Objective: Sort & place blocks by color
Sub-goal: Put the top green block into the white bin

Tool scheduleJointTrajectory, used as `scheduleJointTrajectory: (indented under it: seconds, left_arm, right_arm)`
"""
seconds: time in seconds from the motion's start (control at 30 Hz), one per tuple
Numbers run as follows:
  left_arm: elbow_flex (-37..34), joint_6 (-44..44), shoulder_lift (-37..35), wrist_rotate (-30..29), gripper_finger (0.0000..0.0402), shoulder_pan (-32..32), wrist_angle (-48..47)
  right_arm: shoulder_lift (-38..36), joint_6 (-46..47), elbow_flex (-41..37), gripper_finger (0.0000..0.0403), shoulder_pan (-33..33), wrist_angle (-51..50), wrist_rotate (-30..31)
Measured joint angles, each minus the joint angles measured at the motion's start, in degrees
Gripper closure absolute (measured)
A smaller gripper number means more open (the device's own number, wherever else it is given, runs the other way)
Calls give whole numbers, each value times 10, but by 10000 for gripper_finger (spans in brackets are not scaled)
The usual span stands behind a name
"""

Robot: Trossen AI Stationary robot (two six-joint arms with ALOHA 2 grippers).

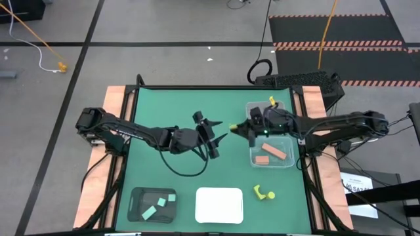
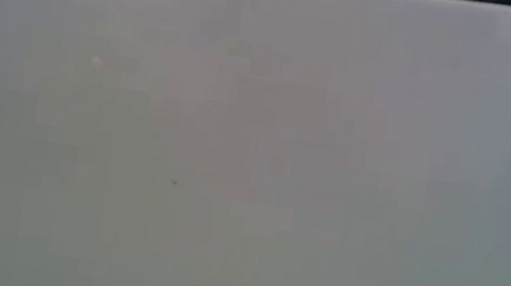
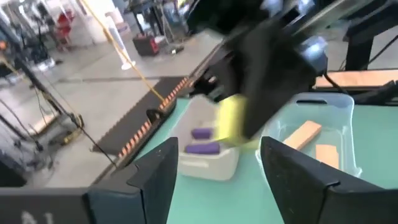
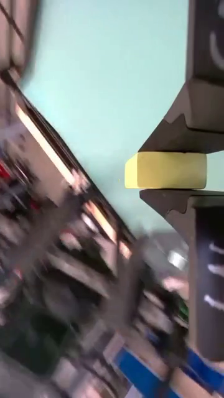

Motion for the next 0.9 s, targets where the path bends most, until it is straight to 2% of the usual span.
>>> scheduleJointTrajectory:
  seconds: [0.17, 0.3, 0.57, 0.77, 0.9]
  left_arm:
    - [0, -73, 0, -44, 170, 7, -37]
    - [0, -154, 0, -80, 170, 22, -67]
    - [0, -317, 0, -81, 170, 68, -116]
    - [0, -470, 0, -75, 169, 88, -156]
    - [0, -533, 0, -54, 169, 89, -195]
  right_arm:
    - [-7, 1, 0, 365, 44, -2, -57]
    - [3, 13, 0, 365, 84, -3, -62]
    - [49, 34, 0, 365, 162, 26, -62]
    - [121, 41, 0, 365, 224, 106, -63]
    - [173, 63, 10, 365, 252, 127, -62]
